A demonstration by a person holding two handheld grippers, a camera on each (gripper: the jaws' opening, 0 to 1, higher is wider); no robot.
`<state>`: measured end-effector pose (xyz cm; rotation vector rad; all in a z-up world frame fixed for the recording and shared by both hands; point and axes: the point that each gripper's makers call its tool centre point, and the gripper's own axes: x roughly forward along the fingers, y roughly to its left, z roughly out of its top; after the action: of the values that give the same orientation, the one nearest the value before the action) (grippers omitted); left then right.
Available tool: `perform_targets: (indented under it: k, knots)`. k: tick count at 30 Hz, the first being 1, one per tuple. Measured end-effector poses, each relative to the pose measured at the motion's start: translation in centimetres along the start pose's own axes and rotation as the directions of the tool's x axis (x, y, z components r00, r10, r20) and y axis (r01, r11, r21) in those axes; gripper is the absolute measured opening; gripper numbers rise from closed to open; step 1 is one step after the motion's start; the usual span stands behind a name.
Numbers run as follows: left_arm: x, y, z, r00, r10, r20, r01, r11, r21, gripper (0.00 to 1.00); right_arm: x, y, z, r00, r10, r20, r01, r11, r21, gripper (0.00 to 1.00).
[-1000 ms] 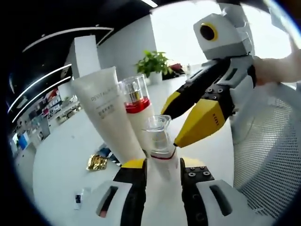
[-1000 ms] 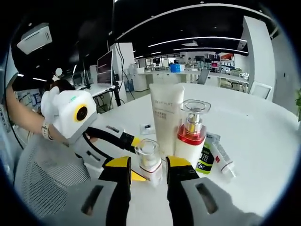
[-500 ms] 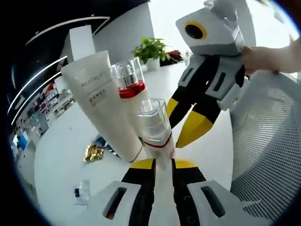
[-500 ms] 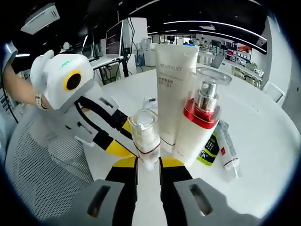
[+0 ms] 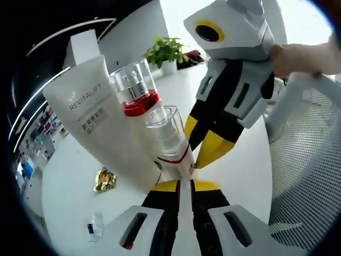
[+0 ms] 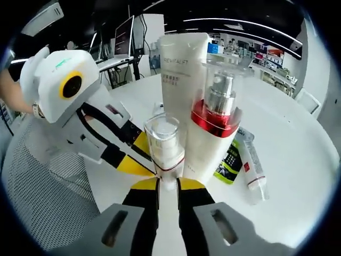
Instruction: Arrange the skincare products in the storage area until every visible bottle or jar stands upright without overlapping.
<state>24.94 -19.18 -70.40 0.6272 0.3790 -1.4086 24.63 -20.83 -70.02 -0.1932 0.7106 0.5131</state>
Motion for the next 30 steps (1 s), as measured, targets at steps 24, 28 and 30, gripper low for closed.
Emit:
perform_targets:
  k: [24,28,30]
  knots:
    - [0.42,0.12,0.03,1.000,0.001,0.003,0.000,0.999,-0.048,0.02,0.18,-0.61,-0.18,1.000,-0.015,-0.014,0.015,1.000,0.010,0.12]
    - [0.41,0.11,0.07,1.000,0.002,0.003,-0.002,0.999,-0.046,0.02,0.14,-0.63,-0.17,1.000,-0.016,-0.012,0.016,1.000,0.010,0.12]
    - [0.33,0.11,-0.03,1.000,0.003,-0.002,-0.003,0.999,-0.040,0.01,-0.02,-0.61,-0.19,1.000,-0.016,-0.016,0.016,1.000,0.008,0.12]
